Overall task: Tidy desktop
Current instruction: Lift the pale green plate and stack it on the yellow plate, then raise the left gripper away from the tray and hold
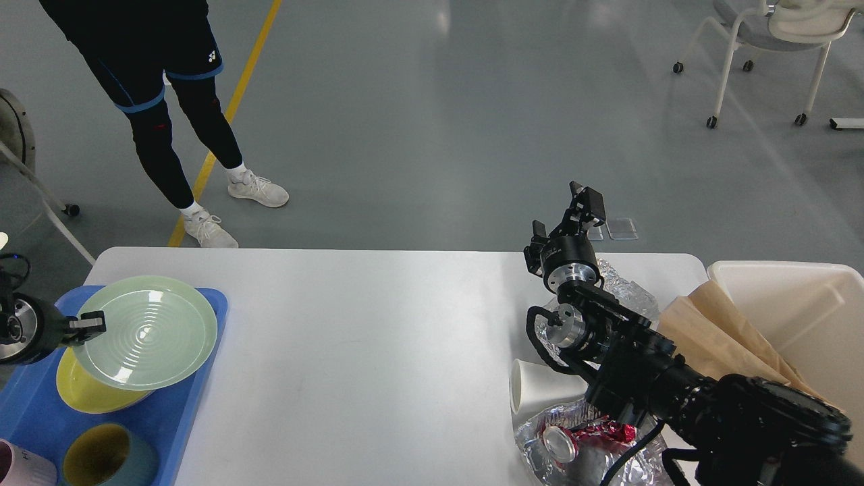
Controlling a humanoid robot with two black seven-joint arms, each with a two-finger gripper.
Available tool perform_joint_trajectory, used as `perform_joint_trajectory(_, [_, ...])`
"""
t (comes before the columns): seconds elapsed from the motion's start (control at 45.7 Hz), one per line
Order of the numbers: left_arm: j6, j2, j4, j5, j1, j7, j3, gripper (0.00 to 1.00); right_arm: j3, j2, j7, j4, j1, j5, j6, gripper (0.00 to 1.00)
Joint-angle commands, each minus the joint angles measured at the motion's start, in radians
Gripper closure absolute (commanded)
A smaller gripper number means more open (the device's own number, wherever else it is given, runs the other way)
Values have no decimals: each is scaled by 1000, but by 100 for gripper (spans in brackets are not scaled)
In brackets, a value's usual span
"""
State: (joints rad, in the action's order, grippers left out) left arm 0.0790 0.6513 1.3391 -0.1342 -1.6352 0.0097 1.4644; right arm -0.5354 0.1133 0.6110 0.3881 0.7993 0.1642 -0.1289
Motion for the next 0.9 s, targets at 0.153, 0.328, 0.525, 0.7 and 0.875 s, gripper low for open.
perform_joint_trajectory(0.153, [94,11,-150,47,187,-22,-33,100,0,0,1,0,0,0,0,0])
perform_joint_trajectory(0.328, [91,24,-247,48,222,-40,-36,100,0,0,1,0,0,0,0,0])
perform_joint_trajectory(0.525, [91,11,-265,47,273,-40,-42,87,0,0,1,0,0,0,0,0])
perform_joint_trajectory(0.7, [85,11,-264,47,278,-39,-61,32,0,0,1,0,0,0,0,0])
perform_joint_trajectory(0.875, [27,30,-261,45,259,-28,-68,3,0,0,0,0,0,0,0,0])
